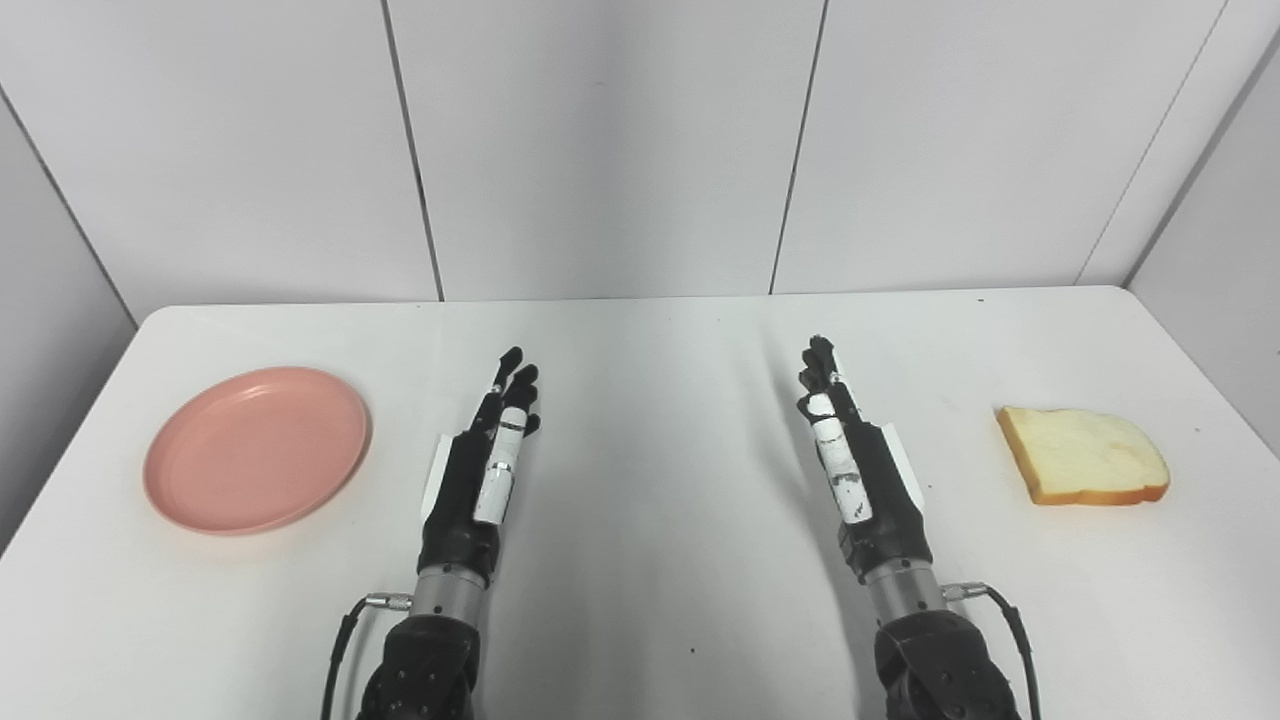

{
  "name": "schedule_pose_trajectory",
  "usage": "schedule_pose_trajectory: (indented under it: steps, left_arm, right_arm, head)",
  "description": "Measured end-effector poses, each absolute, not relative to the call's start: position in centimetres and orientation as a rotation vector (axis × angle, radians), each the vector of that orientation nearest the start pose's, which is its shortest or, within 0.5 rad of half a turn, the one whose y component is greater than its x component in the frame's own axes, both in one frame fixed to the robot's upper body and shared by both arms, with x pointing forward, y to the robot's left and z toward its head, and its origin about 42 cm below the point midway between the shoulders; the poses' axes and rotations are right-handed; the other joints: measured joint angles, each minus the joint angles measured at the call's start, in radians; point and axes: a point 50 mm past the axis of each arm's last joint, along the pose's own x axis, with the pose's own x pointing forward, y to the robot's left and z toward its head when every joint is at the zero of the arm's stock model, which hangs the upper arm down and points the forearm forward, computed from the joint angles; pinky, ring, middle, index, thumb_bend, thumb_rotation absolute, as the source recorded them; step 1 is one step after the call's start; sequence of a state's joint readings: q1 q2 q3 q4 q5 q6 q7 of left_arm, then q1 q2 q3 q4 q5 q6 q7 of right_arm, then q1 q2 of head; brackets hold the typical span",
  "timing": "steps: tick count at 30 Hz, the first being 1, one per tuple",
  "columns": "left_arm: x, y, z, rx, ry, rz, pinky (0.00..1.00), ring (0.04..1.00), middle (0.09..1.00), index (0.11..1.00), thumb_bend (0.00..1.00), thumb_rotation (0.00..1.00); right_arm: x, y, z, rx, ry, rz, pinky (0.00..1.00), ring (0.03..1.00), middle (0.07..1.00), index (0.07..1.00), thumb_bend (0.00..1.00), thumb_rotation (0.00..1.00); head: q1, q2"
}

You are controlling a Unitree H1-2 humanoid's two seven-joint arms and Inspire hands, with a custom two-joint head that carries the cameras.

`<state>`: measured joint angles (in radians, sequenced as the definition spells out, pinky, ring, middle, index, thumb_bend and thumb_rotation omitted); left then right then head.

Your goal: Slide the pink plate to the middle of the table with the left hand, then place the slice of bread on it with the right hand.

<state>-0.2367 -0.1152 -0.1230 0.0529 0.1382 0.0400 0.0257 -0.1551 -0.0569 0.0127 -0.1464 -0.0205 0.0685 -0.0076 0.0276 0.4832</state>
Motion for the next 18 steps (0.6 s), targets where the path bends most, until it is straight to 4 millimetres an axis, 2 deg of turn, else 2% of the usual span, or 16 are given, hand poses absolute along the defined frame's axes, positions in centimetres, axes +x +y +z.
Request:
schedule_pose_trajectory:
  steps: [4,6,14,18]
  left_arm:
    - [34.9,11.5,15.4,0.044,-0.16,-0.164,0.89,0.932,0.935,0.933,0.38,1.0]
    - [34.9,11.2,15.3,0.042,-0.16,-0.17,0.91,0.945,0.946,0.944,0.37,1.0]
    - [35.1,8.7,13.7,0.02,-0.123,-0.178,0.93,0.945,0.936,0.935,0.46,1.0]
    - [35.3,7.6,14.0,0.031,-0.123,-0.176,0.95,0.949,0.943,0.947,0.45,1.0]
  right_arm:
    - [32.6,-21.3,17.7,-0.078,-0.229,0.04,1.0,1.0,1.0,1.0,0.44,1.0]
    - [32.6,-21.5,17.7,-0.077,-0.23,0.042,1.0,1.0,1.0,1.0,0.44,1.0]
    - [32.6,-23.8,18.0,-0.068,-0.233,0.05,1.0,1.0,1.0,1.0,0.44,1.0]
    - [32.6,-24.2,18.1,-0.066,-0.234,0.048,1.0,1.0,1.0,1.0,0.46,1.0]
  head:
    - [0.04,0.002]
    - [0.11,-0.003]
    - [0.261,-0.029]
    - [0.265,-0.037]
